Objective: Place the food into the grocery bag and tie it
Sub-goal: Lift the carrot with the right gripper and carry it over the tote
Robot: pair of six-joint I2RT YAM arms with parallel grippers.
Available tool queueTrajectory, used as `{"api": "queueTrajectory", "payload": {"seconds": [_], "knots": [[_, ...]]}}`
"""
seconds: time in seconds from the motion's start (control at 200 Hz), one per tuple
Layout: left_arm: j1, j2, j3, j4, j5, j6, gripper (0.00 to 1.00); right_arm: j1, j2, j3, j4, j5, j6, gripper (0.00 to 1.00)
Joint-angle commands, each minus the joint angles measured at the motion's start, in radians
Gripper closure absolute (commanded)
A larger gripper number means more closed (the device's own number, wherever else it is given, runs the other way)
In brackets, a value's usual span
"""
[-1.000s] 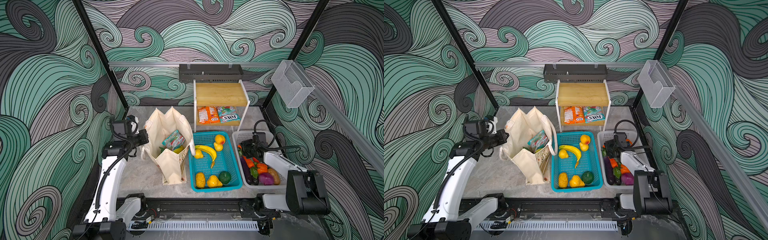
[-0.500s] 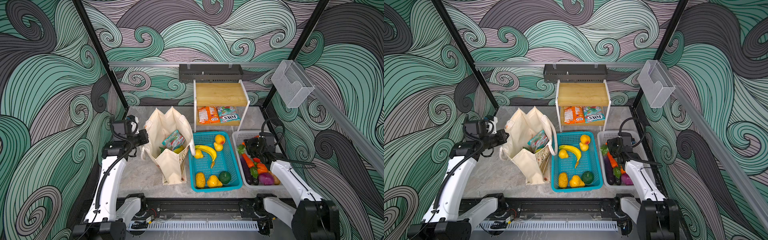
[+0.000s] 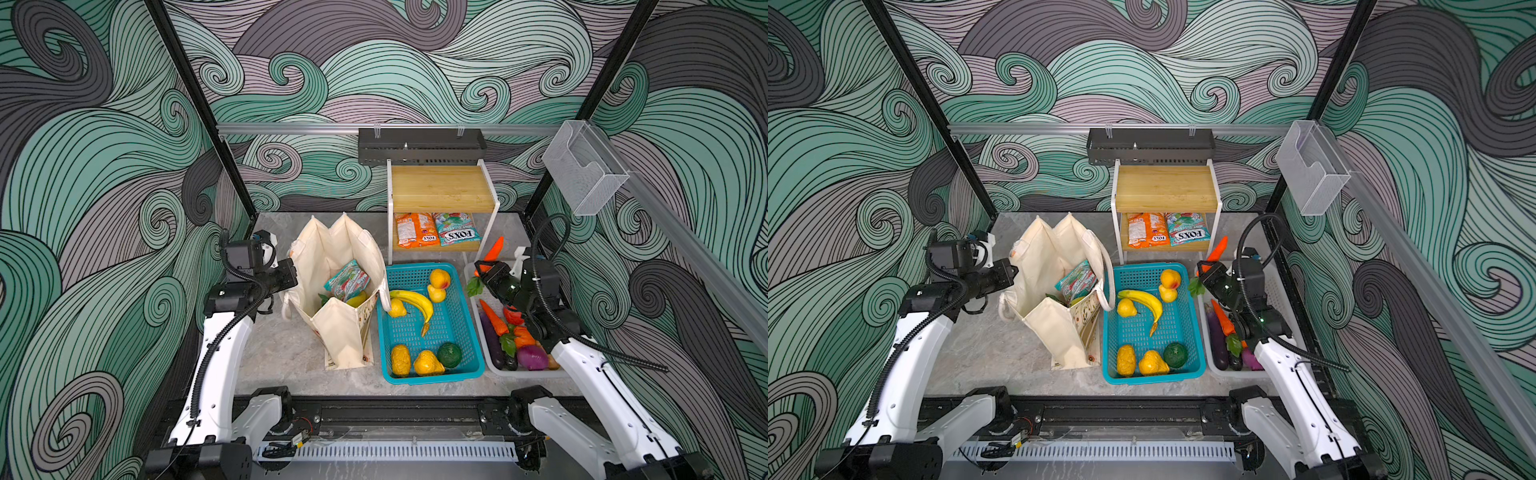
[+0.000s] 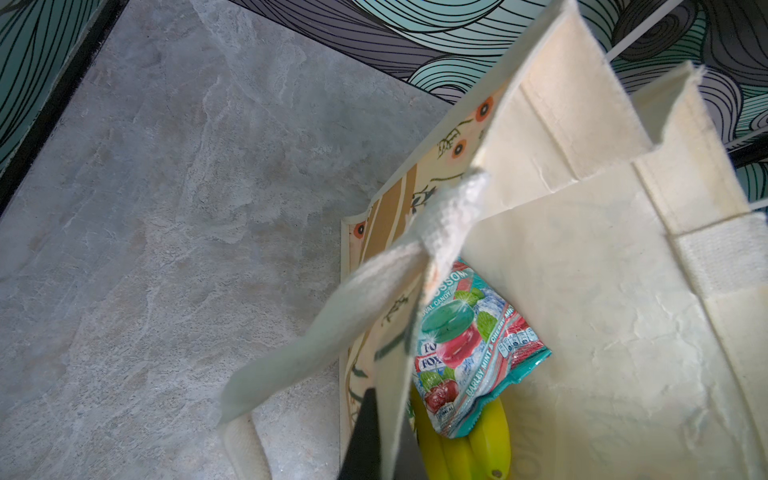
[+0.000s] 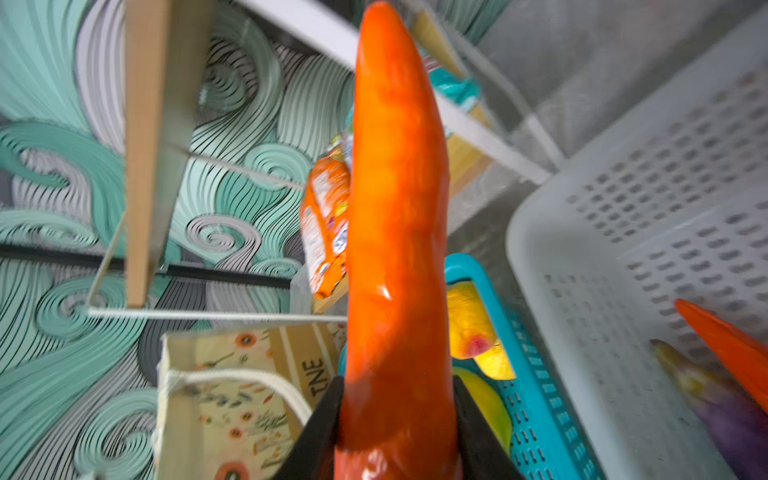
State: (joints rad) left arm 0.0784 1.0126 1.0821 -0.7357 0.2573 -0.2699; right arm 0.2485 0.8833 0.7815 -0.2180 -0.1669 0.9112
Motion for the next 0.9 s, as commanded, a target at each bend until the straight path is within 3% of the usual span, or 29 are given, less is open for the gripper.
{"api": "queueTrajectory", "payload": {"seconds": [0.0, 0.175, 0.515, 0.891], "knots": [[0.006, -0.003, -0.013, -0.004, 0.026, 0.01, 1.0, 0.085, -0.007, 0.052, 0.071, -0.067, -0.104, 0.86], [0.006, -0.006, -0.017, 0.006, 0.058, 0.012, 1.0, 0.26, 0.105, 0.182, 0.063, -0.092, -0.195, 0.86], [0.004, 0.012, -0.011, 0.013, 0.143, 0.015, 1.0, 0.566, 0.472, 0.607, -0.06, -0.065, -0.369, 0.86], [-0.021, -0.01, -0.018, 0.046, 0.207, 0.025, 1.0, 0.709, 0.913, 1.059, -0.357, -0.052, -0.463, 0.86]]}}
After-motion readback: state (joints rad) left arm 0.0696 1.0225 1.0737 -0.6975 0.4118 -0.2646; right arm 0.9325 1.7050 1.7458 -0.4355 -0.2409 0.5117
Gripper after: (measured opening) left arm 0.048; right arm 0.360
